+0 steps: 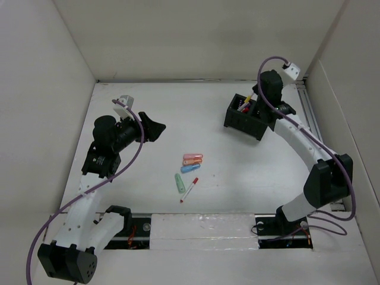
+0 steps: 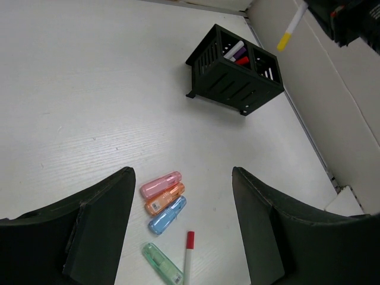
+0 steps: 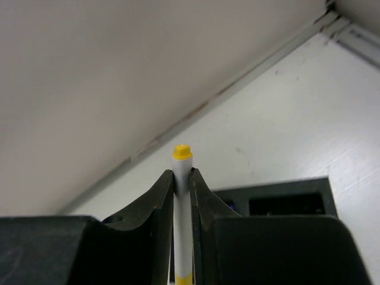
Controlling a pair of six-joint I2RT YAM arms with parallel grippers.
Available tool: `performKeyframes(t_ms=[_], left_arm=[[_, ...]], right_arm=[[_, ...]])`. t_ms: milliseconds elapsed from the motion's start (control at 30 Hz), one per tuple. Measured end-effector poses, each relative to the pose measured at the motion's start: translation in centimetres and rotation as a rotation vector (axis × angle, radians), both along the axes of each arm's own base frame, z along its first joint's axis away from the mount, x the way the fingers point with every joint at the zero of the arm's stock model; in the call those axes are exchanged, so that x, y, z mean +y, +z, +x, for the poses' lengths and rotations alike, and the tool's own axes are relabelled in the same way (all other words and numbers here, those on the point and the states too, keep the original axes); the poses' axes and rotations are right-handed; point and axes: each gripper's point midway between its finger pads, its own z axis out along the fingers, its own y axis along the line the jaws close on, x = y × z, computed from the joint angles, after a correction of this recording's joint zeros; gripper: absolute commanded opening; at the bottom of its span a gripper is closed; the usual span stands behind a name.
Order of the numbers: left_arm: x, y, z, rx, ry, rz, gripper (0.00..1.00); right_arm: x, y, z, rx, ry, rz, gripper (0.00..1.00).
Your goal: Organize the desk
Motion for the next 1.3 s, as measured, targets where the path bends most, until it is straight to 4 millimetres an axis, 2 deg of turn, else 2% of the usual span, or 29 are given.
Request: performKeyframes(t_ms=[100, 200, 267, 400, 533, 667, 700, 733, 867, 900, 1000, 1067, 1167, 1233, 1267, 1300], left_arm=[[0.0, 0.1, 0.0, -0.003, 0.0, 0.0, 0.63], [0.0, 0.1, 0.0, -0.003, 0.0, 0.0, 0.63], [0.0, 0.1, 0.0, -0.003, 0.001, 0.0, 0.63], [0.0, 0.1, 0.0, -0.003, 0.002, 0.0, 0.63], [0.1, 0.1, 0.0, -0.003, 0.004, 0.001, 0.63], [0.1, 0.1, 0.0, -0.003, 0.004, 0.001, 0.63], [0.1, 0.1, 0.0, -0.003, 0.004, 0.001, 0.63], [0.1, 0.1, 0.0, -0.003, 0.004, 0.001, 0.63], [0.1, 0.1, 0.0, -0.003, 0.005, 0.001, 0.63], [0.1, 0.1, 0.0, -0.003, 0.006, 0.001, 0.63], [0.1, 0.1, 0.0, -0.003, 0.007, 0.001, 0.63], [0.1, 0.1, 0.0, -0.003, 0.007, 0.001, 0.63], [0.1, 0.1, 0.0, -0.003, 0.007, 0.001, 0.63], [0.1, 0.1, 0.0, -0.003, 0.006, 0.001, 0.63], [0.1, 0.1, 0.0, -0.003, 0.007, 0.001, 0.63], [0.1, 0.1, 0.0, -0.003, 0.007, 0.001, 0.63]], right_arm=[[-2.6, 1.7, 2.0, -0.051, -0.094, -0.035, 0.01], [-3.3, 1.7, 3.9, -0.063, -0.141, -0.083, 0.01], [-3.2, 0.8, 5.0, -0.048, -0.151, -0.115, 0.01], [-2.8, -2.4, 6.7, 0.01, -0.155, -0.178, 0.02], [-2.4, -5.4, 7.4, 0.07, -0.153, -0.222, 0.02], [-0.9, -6.9, 7.5, 0.098, -0.137, -0.249, 0.03], [-0.8, -6.9, 7.4, 0.099, -0.142, -0.253, 0.08], [0.2, -7.1, 7.3, 0.099, -0.125, -0.256, 0.11], [2.3, -7.0, 6.8, 0.09, -0.107, -0.262, 0.27], [2.7, -7.0, 6.6, 0.087, -0.104, -0.262, 0.38], [3.7, -7.1, 6.0, 0.084, -0.095, -0.264, 0.5], [3.8, -6.9, 5.5, 0.083, -0.096, -0.266, 0.53], [4.0, -5.9, 4.7, 0.074, -0.096, -0.265, 0.51], [4.1, -4.8, 3.6, 0.065, -0.087, -0.254, 0.38], [4.5, -4.2, 3.0, 0.06, -0.074, -0.241, 0.28], [5.1, -3.5, 2.1, 0.048, -0.052, -0.222, 0.08]])
